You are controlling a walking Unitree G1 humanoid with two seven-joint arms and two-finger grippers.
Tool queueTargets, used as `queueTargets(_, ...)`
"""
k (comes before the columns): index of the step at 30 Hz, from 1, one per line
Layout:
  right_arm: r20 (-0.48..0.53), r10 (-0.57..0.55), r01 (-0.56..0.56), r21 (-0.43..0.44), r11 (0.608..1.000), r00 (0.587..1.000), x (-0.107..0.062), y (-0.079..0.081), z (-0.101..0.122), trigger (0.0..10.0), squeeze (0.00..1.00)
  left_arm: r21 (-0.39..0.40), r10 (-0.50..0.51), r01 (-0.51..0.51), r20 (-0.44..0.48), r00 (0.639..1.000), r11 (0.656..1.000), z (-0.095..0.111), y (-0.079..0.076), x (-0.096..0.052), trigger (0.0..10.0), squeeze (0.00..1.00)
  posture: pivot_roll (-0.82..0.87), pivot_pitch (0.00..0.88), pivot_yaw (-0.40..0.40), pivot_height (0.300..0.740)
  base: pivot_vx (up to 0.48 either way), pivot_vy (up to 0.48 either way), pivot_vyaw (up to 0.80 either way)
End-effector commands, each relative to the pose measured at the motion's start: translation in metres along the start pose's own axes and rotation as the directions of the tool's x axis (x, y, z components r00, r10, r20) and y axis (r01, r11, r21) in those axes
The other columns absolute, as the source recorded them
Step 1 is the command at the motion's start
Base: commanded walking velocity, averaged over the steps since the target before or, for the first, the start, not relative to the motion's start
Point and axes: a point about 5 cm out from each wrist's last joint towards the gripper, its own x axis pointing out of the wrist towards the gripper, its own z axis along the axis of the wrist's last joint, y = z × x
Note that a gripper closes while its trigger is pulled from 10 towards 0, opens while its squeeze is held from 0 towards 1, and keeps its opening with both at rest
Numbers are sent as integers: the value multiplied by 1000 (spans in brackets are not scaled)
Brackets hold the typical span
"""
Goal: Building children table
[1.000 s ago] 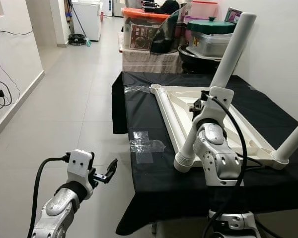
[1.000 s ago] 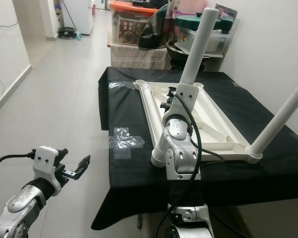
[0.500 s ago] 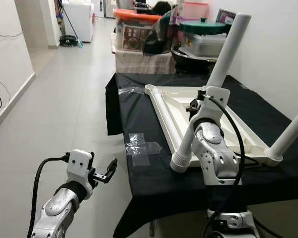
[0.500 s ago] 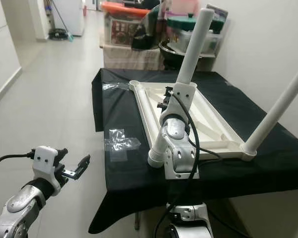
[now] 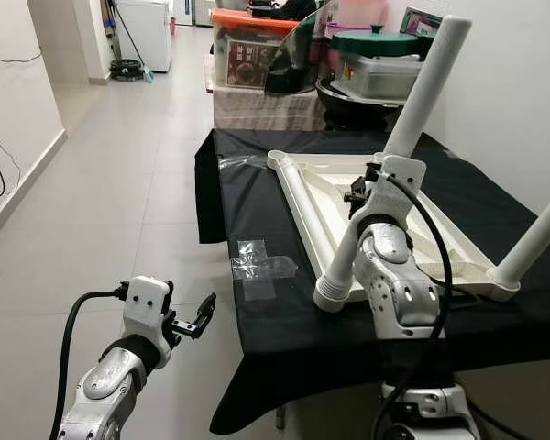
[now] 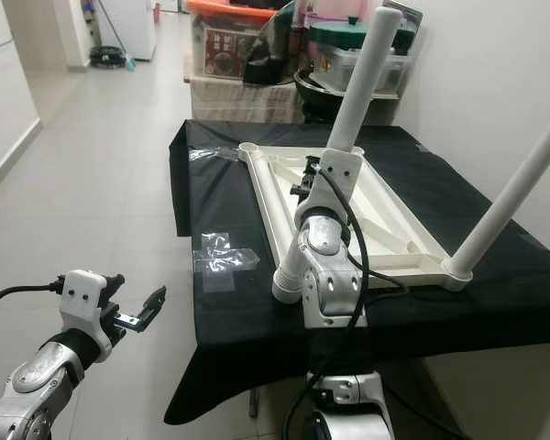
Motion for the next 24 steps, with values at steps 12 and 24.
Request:
queueTargets(12, -119, -97, 90, -58, 994, 988, 7, -24, -30, 10000, 0, -26, -5, 5, 11, 1000, 1000, 0, -3, -2, 10000, 0, 84, 0, -92, 740, 153, 0, 0)
queueTargets(24, -124, -91, 85, -56, 995, 988, 7, -22, -32, 10000, 0, -19, -8, 9, 5, 1000, 1000, -1, -4, -1, 10000, 0, 85, 0, -93, 740, 0, 0, 0)
